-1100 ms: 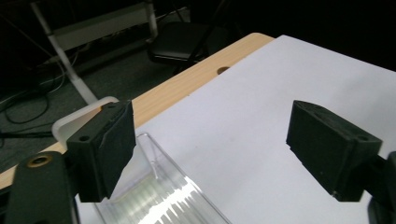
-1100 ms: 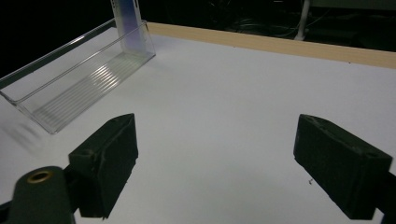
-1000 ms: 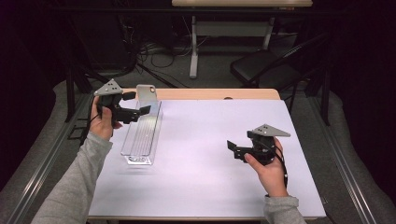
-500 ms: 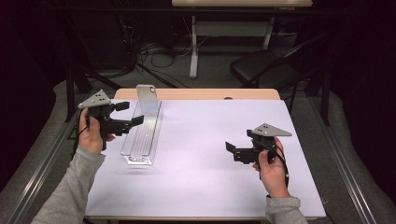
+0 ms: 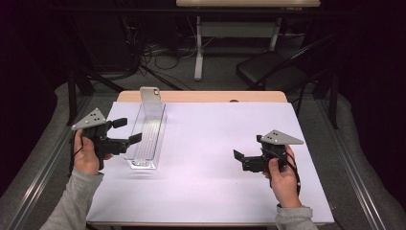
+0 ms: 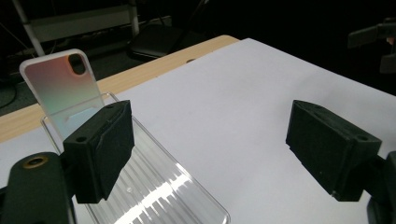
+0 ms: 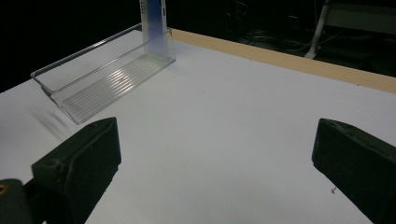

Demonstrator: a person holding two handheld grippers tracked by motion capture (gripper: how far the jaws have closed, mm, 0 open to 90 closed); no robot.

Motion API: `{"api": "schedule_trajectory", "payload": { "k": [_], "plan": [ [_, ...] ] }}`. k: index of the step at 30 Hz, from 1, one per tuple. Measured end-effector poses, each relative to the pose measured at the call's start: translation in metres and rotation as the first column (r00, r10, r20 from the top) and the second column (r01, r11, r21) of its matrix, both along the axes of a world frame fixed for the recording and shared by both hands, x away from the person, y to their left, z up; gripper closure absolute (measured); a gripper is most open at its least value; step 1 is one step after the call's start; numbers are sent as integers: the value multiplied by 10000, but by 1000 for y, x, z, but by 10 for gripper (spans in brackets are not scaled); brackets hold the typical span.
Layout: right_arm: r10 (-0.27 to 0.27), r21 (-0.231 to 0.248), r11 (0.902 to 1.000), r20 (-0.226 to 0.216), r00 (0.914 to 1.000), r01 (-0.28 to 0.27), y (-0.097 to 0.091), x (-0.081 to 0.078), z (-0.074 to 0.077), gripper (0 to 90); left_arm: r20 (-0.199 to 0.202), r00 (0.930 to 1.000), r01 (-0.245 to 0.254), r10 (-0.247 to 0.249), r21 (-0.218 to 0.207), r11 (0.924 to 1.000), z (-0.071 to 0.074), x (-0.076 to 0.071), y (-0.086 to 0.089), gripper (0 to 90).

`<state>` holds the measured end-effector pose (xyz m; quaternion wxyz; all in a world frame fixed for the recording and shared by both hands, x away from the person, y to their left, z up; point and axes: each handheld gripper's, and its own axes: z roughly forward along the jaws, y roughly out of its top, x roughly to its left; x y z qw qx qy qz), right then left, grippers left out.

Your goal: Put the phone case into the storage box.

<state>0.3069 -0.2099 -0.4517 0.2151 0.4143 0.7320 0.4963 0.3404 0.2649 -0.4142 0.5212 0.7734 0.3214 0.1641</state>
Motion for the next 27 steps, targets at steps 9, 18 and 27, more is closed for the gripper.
{"api": "schedule_trajectory", "payload": {
  "k": [9, 18, 27],
  "plan": [
    [-69, -50, 10000, 175, 9998, 70, -7, -9, -1, 8, 143, 9998, 124, -123, -88, 9999, -13, -17, 2, 153],
    [-183, -179, 9997, 234, 9996, 187, -15, -22, -6, 8, 279, 9996, 105, -99, -232, 9997, -26, -33, 6, 153],
    [-532, -241, 9983, 101, 9985, 534, -25, -32, -19, 6, 326, 9994, 114, -104, -304, 9995, -46, -44, 15, 152]
  ]
}}
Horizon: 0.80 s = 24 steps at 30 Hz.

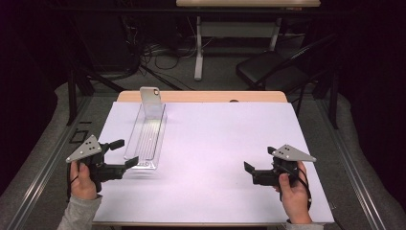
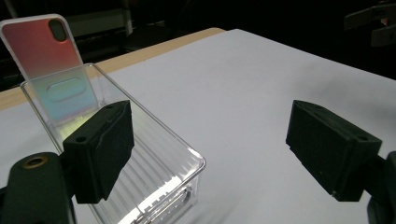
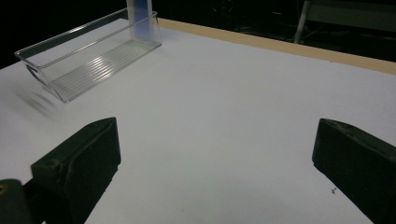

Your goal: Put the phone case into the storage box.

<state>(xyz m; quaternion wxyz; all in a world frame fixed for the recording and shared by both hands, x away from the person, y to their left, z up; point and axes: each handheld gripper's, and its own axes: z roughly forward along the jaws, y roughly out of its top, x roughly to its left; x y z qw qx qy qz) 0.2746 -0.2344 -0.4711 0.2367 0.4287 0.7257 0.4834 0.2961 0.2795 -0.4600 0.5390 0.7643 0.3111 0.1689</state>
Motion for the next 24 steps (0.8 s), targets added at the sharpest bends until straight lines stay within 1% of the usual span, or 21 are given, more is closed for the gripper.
{"api": "schedule_trajectory", "payload": {
  "k": [2, 3, 4, 6, 7, 9, 11, 13, 14, 15, 16, 18, 20, 21, 22, 24],
  "plan": [
    [-62, 18, 10000, 53, 10000, 62, -2, -2, -4, 2, -8, 10000, -86, 86, 33, 10000, -5, -2, 2, 148],
    [-88, 63, 9999, -8, 10000, 88, -2, -4, -6, 1, -8, 10000, -86, 86, 33, 10000, -5, -2, 2, 139],
    [-89, 66, 9999, -5, 10000, 89, -3, -4, -8, 0, -74, 9999, -116, 116, 90, 9999, -9, -4, 4, 129],
    [-146, 94, 9998, -46, 9999, 147, -5, -6, -12, 0, -109, 9999, -56, 57, 84, 9999, -13, -5, 6, 118],
    [-138, 63, 9999, -99, 9999, 139, -6, -7, -13, 0, -100, 9999, -101, 102, 131, 9999, -14, -6, 6, 116],
    [-211, 41, 9998, -144, 9997, 211, -7, -8, -16, 0, -67, 9999, -145, 146, 88, 9999, -17, -8, 8, 112],
    [-196, 23, 9998, -136, 9997, 197, -7, -9, -19, 0, -36, 9998, -195, 196, 95, 9998, -18, -9, 8, 110],
    [-180, 12, 9998, -106, 9998, 180, -8, -10, -21, 0, 3, 9998, -223, 223, 202, 9995, -20, -10, 9, 96],
    [-160, 4, 9999, -42, 9999, 160, -8, -9, -22, 0, 34, 9997, -233, 232, 162, 9996, -21, -11, 9, 89],
    [-144, 9, 9999, -77, 9999, 145, -8, -10, -22, 0, 38, 9996, -268, 268, 215, 9994, -22, -11, 9, 81],
    [-166, 61, 9998, -80, 9998, 166, -8, -10, -23, 0, 79, 9997, -234, 232, 225, 9995, -23, -12, 9, 74],
    [-178, -13, 9998, -19, 9998, 178, -8, -10, -24, 0, 139, 9997, -211, 207, 253, 9995, -25, -13, 9, 57],
    [-242, 69, 9997, 4, 9997, 242, -8, -11, -25, 0, 170, 9996, -241, 236, 311, 9992, -26, -13, 10, 37],
    [-247, 62, 9997, -33, 9997, 247, -9, -11, -25, 0, 157, 9997, -195, 190, 295, 9994, -27, -13, 10, 19],
    [-247, 76, 9997, 68, 9997, 246, -10, -11, -26, 0, 124, 9998, -166, 163, 259, 9995, -28, -12, 11, 4],
    [-296, 108, 9995, -45, 9996, 297, -10, -11, -28, 0, 70, 9998, -190, 187, 312, 9993, -30, -12, 12, 3]
  ]
}}
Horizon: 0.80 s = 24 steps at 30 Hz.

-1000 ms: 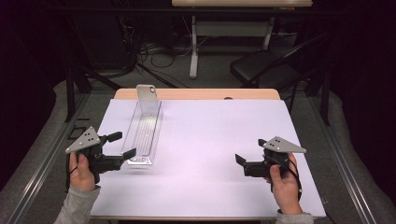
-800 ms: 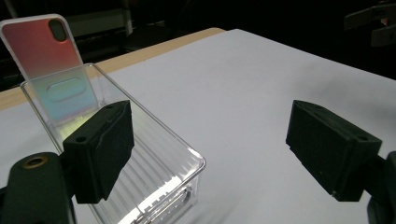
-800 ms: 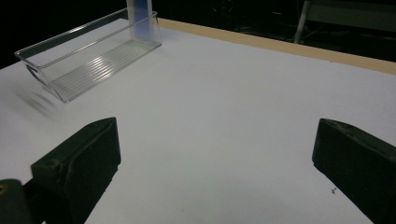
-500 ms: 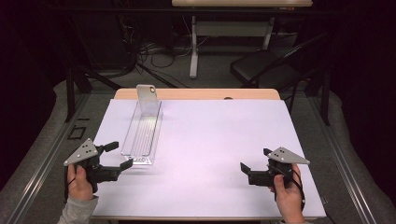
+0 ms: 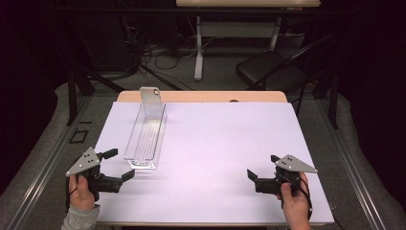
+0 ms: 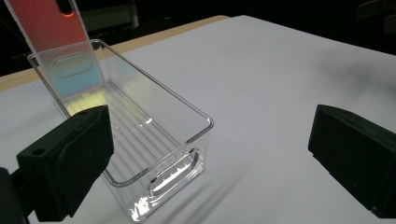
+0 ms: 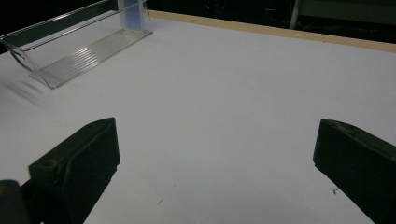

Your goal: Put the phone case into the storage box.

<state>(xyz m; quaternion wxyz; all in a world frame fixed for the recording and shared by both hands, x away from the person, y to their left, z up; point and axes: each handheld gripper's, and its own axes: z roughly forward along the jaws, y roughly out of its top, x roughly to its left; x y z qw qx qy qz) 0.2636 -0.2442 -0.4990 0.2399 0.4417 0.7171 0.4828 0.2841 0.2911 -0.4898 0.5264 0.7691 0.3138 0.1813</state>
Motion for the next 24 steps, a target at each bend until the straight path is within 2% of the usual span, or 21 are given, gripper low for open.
{"api": "schedule_trajectory", "payload": {
  "k": [11, 16, 18, 24],
  "plan": [
    [-122, 53, 9999, 23, 9999, 122, -7, 1, -8, 1, -43, 9999, -107, 106, -204, 9997, -8, 2, 5, 3],
    [-203, 99, 9997, -14, 9998, 203, -9, 1, -12, 1, 16, 9998, -217, 218, -209, 9995, -10, 2, 7, 3],
    [-211, -32, 9998, 46, 9998, 211, -10, 1, -14, 1, 17, 9999, -158, 159, -234, 9996, -11, 2, 7, 3],
    [-330, 50, 9994, 23, 9995, 330, -13, 2, -18, 1, -36, 9999, -139, 138, -157, 9998, -15, 4, 10, 3]
  ]
}}
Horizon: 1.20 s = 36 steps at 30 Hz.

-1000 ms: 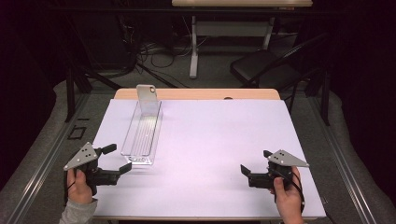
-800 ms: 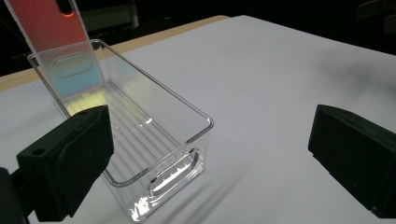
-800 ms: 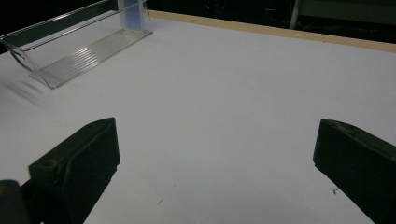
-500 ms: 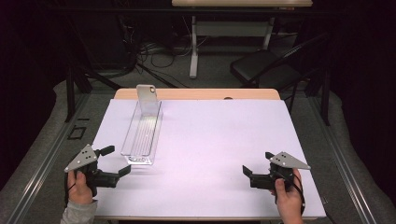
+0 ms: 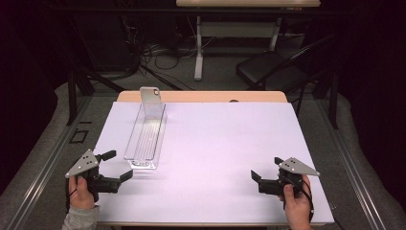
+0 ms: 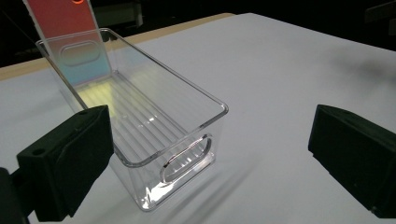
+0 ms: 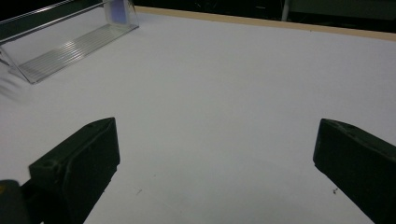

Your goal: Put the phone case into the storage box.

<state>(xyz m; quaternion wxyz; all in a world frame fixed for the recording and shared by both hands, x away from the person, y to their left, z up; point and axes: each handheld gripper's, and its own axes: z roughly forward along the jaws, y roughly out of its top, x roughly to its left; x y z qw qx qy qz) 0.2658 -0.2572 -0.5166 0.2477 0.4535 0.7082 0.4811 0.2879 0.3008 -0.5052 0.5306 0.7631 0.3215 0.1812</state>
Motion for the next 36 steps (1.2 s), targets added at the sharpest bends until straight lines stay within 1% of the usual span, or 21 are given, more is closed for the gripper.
{"api": "schedule_trajectory", "payload": {
  "k": [1, 4, 7, 13, 15, 16, 20, 24, 26, 28, 29, 34, 36],
  "plan": [
    [-17, 0, 10000, -32, 10000, 17, -1, 0, -1, 1, 1, 10000, -84, 84, 40, 10000, 0, 0, 0, 3],
    [-88, 11, 10000, -141, 9999, 88, -2, 1, -3, 2, -12, 10000, -58, 58, 10, 10000, -2, 1, 1, 3],
    [-75, 36, 10000, -129, 9999, 75, -2, 2, -5, 3, -37, 9999, -115, 115, 27, 9999, -3, 1, 2, 3],
    [38, 51, 10000, -263, 9996, -37, -1, 3, -9, 5, -97, 9997, -215, 215, 16, 9998, -5, 3, 5, 3],
    [145, -9, 9999, -261, 9996, -145, 0, 4, -10, 6, -105, 9998, -190, 190, -12, 9998, -6, 3, 5, 3],
    [147, -36, 9999, -289, 9995, -148, 1, 4, -10, 6, -108, 9996, -253, 253, 34, 9997, -6, 3, 6, 3],
    [255, -86, 9996, -447, 9987, -259, 3, 4, -13, 6, -121, 9996, -241, 241, 11, 9997, -7, 4, 6, 3],
    [373, -121, 9992, -496, 9981, -379, 5, 4, -13, 6, -123, 9996, -256, 256, -7, 9997, -8, 4, 6, 3],
    [404, -140, 9991, -410, 9983, -410, 6, 5, -14, 6, -168, 9995, -284, 284, 30, 9996, -8, 4, 7, 3],
    [395, -85, 9992, -490, 9980, -400, 7, 4, -14, 8, -144, 9994, -328, 328, 9, 9995, -8, 4, 7, 3],
    [425, -133, 9990, -439, 9981, -432, 7, 5, -15, 9, -145, 9993, -334, 335, 17, 9994, -8, 4, 7, 3],
    [459, -142, 9988, -550, 9974, -468, 8, 4, -15, 10, -131, 9994, -328, 327, -5, 9995, -8, 4, 7, 3],
    [498, -183, 9985, -524, 9974, -508, 8, 5, -16, 11, -147, 9994, -311, 312, 17, 9995, -9, 4, 7, 3]
  ]
}}
